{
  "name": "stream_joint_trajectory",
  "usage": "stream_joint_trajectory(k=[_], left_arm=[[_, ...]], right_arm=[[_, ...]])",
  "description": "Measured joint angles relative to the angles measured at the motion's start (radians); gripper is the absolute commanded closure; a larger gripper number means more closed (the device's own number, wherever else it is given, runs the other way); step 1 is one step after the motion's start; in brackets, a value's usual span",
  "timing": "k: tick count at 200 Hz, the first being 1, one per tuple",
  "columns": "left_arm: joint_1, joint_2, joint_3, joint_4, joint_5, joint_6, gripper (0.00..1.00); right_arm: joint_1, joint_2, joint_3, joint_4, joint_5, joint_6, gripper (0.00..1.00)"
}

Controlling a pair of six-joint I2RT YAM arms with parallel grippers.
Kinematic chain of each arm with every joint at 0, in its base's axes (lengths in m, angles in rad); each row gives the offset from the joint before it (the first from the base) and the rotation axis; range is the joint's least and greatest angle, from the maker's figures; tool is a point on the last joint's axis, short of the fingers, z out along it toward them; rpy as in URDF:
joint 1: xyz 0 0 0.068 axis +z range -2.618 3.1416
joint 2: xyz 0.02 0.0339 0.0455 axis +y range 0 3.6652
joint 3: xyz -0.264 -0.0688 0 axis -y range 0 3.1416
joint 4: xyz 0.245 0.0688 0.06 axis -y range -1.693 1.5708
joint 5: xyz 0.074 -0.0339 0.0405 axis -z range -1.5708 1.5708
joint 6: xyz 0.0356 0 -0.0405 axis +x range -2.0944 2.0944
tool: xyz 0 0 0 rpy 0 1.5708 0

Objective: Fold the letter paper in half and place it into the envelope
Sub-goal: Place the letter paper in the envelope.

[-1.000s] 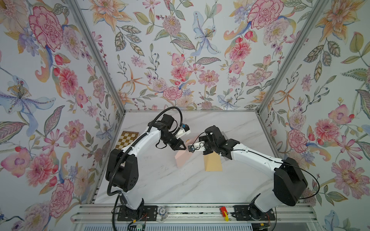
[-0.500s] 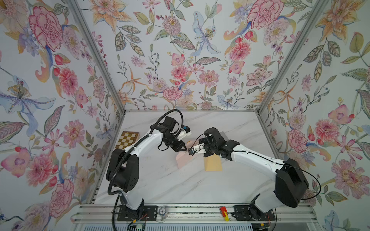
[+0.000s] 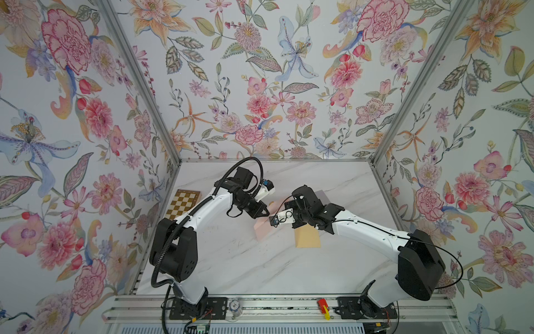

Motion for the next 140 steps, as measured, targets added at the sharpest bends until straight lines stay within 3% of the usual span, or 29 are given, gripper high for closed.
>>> stream_joint_trajectory(k=[53,140], left_arm=[[-0.019,-0.008,-0.002,-0.003,-0.001,-0.005,1.0],[-0.065,-0.008,-0.023,0.016,0.0,-0.034,1.0]], right_arm=[[0.0,0.005,-0.024,0.033,0.05,0.0,1.0],[0.003,-0.004,-0.068,0.054,0.01,-0.008,1.0]])
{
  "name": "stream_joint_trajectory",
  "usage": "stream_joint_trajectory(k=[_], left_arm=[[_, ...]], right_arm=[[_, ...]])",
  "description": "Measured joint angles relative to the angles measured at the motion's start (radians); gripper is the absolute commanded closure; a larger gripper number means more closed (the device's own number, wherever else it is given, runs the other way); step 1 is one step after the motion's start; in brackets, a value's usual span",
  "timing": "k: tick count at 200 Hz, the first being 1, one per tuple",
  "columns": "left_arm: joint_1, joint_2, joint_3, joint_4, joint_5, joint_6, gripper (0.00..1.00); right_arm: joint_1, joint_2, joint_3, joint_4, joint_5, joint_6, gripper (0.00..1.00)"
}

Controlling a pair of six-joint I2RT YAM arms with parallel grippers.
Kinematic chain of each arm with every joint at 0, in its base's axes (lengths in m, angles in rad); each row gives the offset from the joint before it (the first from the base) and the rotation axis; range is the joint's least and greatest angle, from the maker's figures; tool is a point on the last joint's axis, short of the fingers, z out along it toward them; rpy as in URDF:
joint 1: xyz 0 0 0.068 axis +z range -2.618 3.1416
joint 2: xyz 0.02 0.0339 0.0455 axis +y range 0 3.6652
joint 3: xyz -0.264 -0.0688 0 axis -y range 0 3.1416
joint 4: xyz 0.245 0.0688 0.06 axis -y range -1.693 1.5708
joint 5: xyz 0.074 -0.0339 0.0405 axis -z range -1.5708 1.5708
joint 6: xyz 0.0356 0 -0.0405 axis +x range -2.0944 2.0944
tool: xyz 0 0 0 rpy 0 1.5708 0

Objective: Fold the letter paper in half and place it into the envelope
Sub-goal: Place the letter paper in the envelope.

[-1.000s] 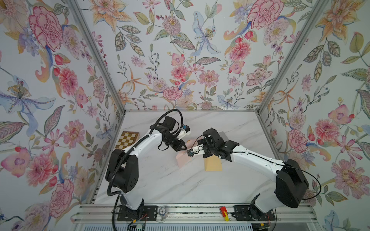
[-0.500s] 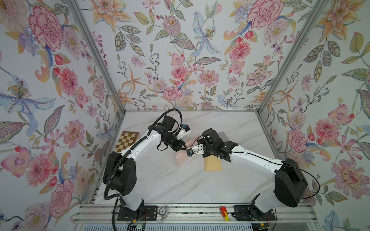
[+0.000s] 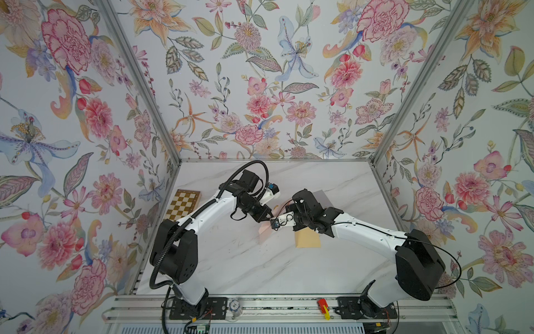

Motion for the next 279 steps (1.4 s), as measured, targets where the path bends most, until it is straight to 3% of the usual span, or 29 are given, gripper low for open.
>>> stream_joint_trajectory(k=[132,279], left_arm=[[-0.029,-0.005,0.0,-0.012,-0.018,0.0,1.0],[-0.029,-0.043,-0.018,-0.023,-0.049,0.0,1.0]], right_arm=[[0.019,-0.052,-0.085,0.158,-0.042,-0.019,1.0],[0.019,0.002,-0.079,0.117,-0.078,-0.015,1.0]])
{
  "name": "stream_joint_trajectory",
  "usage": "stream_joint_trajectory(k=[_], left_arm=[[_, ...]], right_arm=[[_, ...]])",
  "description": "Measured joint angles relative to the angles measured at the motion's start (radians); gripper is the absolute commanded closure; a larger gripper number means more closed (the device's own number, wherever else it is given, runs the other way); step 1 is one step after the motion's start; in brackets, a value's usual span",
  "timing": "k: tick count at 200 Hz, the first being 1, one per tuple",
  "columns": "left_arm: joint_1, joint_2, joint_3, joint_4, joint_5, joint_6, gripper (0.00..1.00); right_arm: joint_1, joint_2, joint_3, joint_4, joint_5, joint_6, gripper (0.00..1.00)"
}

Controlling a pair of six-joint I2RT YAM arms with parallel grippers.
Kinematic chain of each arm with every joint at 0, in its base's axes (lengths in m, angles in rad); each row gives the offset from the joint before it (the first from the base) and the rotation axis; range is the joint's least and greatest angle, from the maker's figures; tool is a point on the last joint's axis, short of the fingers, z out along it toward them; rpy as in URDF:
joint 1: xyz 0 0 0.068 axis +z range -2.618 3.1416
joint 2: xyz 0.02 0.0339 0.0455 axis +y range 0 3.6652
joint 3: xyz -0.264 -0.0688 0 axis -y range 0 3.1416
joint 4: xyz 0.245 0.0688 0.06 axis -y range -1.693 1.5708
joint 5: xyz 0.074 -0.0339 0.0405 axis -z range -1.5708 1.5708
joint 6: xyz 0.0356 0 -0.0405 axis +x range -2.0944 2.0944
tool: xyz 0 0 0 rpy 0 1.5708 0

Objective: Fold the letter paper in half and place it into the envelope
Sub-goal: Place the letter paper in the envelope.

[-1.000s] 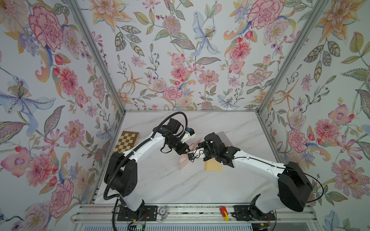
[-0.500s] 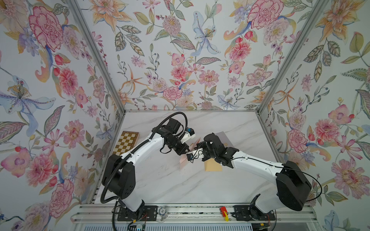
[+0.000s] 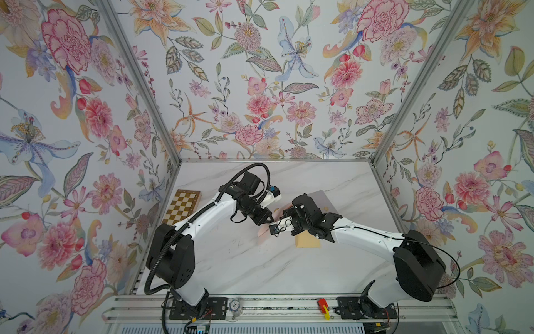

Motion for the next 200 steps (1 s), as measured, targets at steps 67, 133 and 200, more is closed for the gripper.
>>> stream_joint_trajectory(k=[67,133,200], left_arm=[[0.0,0.0,-0.013,0.001,0.001,0.0,1.0],[-0.004,-0.006,-0.024,0.001,0.002,0.0,1.0],[-0.01,-0.023,-0.029,0.0,0.001,0.0,1.0]], right_arm=[[0.0,0.014,0.025,-0.039,0.013,0.013,1.0],[0.0,0.014,0.025,-0.021,-0.046,0.066,1.0],[0.0,0.022,0.025,0.02,-0.068,0.107,1.0]])
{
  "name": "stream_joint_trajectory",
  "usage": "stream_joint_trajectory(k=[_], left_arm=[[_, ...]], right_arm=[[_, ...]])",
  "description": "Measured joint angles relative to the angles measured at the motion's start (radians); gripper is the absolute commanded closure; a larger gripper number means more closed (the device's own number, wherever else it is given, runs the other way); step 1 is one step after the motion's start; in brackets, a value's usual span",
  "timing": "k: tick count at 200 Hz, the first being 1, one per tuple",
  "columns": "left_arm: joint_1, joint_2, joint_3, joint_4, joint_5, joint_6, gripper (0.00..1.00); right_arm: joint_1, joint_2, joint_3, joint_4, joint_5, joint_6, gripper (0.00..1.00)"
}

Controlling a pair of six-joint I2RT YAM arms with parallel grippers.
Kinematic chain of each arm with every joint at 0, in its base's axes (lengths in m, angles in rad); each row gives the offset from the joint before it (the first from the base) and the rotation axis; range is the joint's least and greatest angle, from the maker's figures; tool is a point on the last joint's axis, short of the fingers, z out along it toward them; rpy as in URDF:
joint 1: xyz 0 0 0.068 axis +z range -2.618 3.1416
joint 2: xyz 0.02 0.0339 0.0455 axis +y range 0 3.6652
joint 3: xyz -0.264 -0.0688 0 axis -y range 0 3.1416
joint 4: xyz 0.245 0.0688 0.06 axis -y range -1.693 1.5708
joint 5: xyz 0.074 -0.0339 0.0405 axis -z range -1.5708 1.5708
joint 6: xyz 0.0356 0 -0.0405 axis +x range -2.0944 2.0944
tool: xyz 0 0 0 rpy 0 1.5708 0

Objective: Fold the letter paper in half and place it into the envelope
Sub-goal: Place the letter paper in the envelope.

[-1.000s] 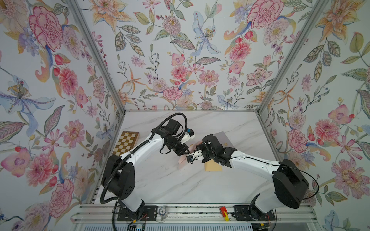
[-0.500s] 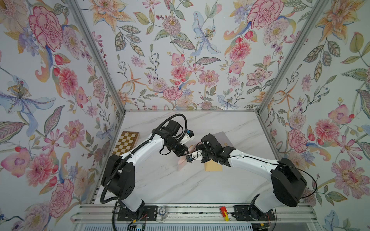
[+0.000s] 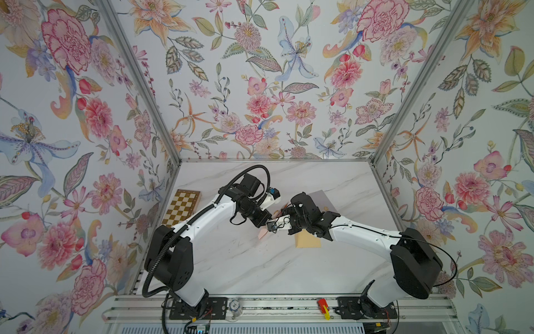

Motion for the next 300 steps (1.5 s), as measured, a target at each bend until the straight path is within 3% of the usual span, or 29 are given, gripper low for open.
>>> stream_joint_trajectory(k=[72,171,300], left_arm=[[0.0,-0.01,-0.005,0.0,-0.004,0.0,1.0],[0.002,-0.01,-0.017,-0.012,-0.08,0.002,1.0],[0.002,-0.009,-0.018,-0.026,-0.053,0.014,1.0]], right_arm=[[0.004,0.041,0.0,0.016,0.028,0.018,1.0],[0.051,0.071,0.032,-0.042,0.182,0.006,1.0],[0.103,0.081,-0.002,0.024,0.196,-0.013,1.0]])
